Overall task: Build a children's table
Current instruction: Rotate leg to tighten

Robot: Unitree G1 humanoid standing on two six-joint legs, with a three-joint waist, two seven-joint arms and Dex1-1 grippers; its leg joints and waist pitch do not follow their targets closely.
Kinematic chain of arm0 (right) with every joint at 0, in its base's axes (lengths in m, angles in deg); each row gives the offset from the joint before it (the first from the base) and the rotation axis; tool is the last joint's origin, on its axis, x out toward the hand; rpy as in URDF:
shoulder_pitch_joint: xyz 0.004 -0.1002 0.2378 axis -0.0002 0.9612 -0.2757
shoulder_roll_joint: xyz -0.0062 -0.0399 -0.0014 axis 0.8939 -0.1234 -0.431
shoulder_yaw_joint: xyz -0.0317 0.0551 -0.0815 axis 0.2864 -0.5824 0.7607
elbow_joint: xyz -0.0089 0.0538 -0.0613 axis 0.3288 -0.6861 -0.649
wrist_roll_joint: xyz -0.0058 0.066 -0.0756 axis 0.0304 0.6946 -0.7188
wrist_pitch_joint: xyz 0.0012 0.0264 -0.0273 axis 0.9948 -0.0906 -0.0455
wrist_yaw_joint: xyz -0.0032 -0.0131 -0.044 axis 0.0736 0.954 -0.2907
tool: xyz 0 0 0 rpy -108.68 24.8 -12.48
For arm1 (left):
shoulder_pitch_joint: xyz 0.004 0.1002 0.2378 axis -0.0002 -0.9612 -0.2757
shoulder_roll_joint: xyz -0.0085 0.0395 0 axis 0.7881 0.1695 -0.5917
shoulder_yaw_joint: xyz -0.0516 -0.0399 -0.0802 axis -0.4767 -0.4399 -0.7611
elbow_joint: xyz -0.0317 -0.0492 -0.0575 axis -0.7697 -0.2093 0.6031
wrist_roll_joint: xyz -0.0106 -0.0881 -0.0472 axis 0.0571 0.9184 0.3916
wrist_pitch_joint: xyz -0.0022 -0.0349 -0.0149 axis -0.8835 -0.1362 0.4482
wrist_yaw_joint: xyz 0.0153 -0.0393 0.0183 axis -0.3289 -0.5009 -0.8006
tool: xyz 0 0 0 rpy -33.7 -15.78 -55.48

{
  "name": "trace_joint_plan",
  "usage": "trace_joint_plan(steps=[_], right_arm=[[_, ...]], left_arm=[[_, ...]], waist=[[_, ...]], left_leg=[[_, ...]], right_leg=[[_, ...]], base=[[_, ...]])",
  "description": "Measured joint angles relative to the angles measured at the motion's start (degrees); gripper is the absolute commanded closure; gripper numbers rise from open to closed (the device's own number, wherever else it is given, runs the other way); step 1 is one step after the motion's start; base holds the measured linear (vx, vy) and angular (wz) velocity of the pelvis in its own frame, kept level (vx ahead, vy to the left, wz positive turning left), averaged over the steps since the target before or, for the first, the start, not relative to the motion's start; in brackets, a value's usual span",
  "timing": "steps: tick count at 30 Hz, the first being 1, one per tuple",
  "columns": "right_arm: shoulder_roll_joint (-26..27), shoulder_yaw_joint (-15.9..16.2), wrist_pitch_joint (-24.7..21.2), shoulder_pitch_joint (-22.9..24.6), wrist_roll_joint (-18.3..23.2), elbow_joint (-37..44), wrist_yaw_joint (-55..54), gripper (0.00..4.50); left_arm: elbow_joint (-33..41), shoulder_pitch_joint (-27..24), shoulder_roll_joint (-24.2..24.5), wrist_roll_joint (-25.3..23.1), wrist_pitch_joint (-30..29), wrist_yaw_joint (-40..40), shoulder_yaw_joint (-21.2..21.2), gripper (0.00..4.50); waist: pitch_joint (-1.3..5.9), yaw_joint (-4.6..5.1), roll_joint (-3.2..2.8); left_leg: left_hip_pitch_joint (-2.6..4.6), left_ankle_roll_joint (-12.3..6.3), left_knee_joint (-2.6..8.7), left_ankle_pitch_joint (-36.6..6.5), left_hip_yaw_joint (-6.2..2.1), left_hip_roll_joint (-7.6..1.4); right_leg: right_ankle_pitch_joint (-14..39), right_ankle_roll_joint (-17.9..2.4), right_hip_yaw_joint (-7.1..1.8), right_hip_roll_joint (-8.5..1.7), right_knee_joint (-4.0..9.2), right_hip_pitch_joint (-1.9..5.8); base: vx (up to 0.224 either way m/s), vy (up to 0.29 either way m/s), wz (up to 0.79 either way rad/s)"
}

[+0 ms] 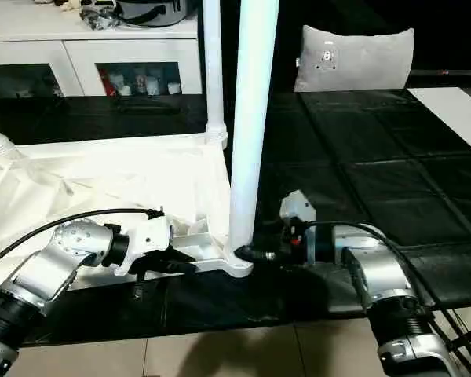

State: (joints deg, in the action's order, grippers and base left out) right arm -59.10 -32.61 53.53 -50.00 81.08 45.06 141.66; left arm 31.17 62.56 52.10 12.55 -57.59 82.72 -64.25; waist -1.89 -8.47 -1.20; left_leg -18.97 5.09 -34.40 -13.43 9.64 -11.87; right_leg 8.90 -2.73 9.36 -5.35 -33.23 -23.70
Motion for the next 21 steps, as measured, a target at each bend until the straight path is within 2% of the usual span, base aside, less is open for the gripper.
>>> trace_joint_plan(steps=[9, 15, 19, 21], right_arm=[[0.00, -0.06, -1.50, -0.34, 0.21, 0.01, 0.30, 2.47], [0.22, -0.62, -3.73, 1.07, 0.51, 2.47, -1.00, 2.54], [3.39, -1.34, -6.39, 2.14, -0.19, 4.98, -7.89, 2.55], [6.33, -2.23, -8.14, 2.14, -1.25, 5.27, -14.92, 2.55]], left_arm=[[-0.54, 0.14, -0.09, 0.21, 0.35, 0.41, -0.02, 4.50], [-0.31, -0.22, -0.75, 1.26, -1.57, 0.52, -0.88, 4.50], [0.85, -1.22, -1.65, 1.77, -6.21, -1.73, -2.65, 4.50], [0.88, -1.29, -3.51, 1.47, -10.36, -5.94, -4.17, 4.50]], waist=[[0.01, -0.08, -0.01], [0.01, -0.23, -0.01], [0.01, 0.48, 0.02], [-0.02, 1.30, 0.07]], left_leg=[[0.00, 0.00, 0.00, 0.00, -0.01, 0.00], [0.01, 0.01, 0.00, 0.00, 0.01, 0.00], [0.26, 0.13, -0.02, 0.03, 0.00, 0.00], [0.62, 0.55, -0.01, -0.04, 0.02, 0.02]], right_leg=[[0.00, 0.00, 0.00, 0.00, 0.00, 0.01], [0.00, 0.01, 0.00, 0.00, 0.00, 0.02], [-0.03, -0.02, -0.03, 0.01, -0.12, 0.13], [-0.07, -0.04, -0.04, 0.04, -0.10, 0.38]], base=[[0.000, 0.000, 0.00], [0.000, 0.000, 0.00], [0.000, 0.000, 0.00], [0.000, 0.000, 0.00]])
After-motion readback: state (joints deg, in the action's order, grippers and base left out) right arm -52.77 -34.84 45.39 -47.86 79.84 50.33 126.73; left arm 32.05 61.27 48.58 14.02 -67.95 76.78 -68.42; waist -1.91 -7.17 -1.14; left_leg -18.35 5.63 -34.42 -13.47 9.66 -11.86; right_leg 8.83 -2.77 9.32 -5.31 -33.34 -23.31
